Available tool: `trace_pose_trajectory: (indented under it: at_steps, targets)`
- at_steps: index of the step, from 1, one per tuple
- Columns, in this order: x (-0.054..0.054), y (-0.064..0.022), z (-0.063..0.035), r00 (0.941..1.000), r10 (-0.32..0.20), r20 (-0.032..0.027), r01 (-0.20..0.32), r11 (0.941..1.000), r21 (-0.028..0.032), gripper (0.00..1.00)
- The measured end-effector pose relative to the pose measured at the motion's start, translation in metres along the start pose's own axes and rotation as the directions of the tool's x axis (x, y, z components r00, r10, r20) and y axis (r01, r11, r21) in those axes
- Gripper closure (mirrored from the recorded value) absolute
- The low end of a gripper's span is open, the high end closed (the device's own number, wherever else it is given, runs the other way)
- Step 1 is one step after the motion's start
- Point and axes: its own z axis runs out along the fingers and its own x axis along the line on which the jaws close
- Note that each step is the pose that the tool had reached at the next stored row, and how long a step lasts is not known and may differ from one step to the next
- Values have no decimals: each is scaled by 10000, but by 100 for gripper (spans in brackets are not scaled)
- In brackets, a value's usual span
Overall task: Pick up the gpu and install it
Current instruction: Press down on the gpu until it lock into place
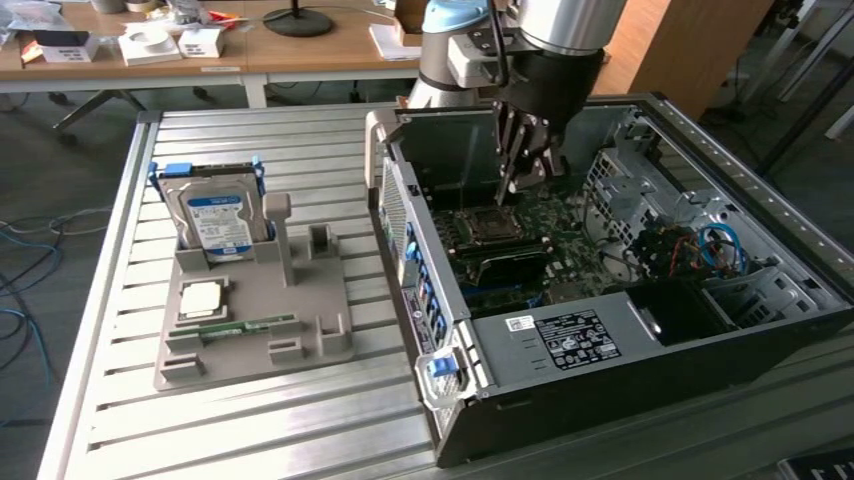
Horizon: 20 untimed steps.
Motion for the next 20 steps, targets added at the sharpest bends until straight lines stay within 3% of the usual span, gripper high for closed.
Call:
trace_pose_trajectory:
  at_steps: [13,20]
  targets:
    - [-4,-204,0,10000,0,-1,0,10000,-1,89]
    - [-5,-209,1,10000,0,-1,0,10000,0,89]
